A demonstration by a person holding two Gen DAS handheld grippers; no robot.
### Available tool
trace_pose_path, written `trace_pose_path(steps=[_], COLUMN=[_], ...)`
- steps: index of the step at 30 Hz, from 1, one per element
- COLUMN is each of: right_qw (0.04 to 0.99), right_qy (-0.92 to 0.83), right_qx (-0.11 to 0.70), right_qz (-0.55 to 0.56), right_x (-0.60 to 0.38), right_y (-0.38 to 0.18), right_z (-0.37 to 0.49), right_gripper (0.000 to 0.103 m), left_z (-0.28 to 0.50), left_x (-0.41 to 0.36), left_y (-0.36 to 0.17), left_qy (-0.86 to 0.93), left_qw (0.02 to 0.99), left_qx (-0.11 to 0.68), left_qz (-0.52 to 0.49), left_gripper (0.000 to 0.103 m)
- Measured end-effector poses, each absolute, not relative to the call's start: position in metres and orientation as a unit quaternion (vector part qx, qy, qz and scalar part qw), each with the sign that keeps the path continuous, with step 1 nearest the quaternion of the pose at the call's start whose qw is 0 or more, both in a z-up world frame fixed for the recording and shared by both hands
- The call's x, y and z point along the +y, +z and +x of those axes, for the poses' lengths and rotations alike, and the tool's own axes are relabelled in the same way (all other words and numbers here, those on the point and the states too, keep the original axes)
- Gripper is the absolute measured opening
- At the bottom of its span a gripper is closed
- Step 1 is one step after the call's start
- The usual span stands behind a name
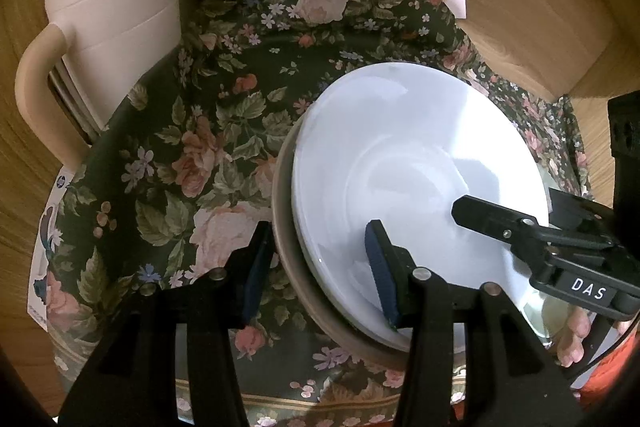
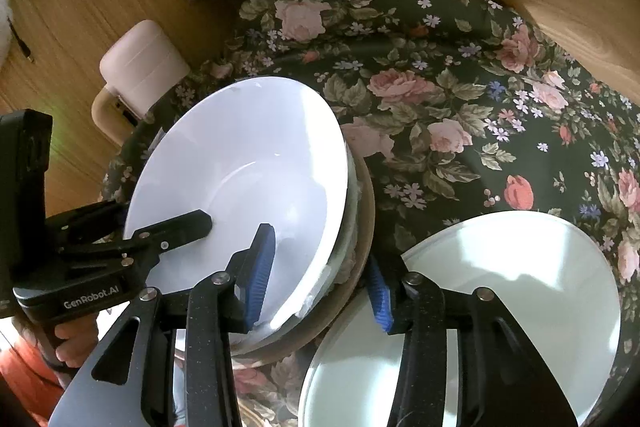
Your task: Organize plates and bowls
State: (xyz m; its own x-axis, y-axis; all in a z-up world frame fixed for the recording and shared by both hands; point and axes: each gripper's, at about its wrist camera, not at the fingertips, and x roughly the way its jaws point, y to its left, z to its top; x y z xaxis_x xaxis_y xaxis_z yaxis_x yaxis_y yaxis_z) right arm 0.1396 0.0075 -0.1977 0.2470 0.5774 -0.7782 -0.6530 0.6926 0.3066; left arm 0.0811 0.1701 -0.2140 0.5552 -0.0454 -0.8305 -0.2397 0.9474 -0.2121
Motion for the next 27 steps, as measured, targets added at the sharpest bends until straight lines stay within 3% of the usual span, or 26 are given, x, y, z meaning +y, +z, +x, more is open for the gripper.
trace_pose_path(steps=[4, 11, 27], right_qw=[0.791, 0.795, 0.808], right_qy=[0.389, 0.387, 0.379], right_qx=[0.471, 0.467, 0.451], right_qz=[-0.038, -0.026, 0.021], right_x=[0.006, 0.003, -0.016], right_y=[-0.198, -0.198, -0.174], right_z=[0.141, 0.142, 0.143], right_gripper=[0.040, 0.035, 0.034], left_z=[0.082, 0.083, 0.091], left_x=[0.163, 0.163, 0.145], left_y=[-0.213, -0.212, -0.177], left_qy=[0.052, 0.077, 0.092], left_qw=[0.872, 0.866, 0.884], left_qx=[0.464, 0.466, 0.436], left_qz=[-0.145, -0.163, -0.142], left_gripper=[0.041, 0.041, 0.041])
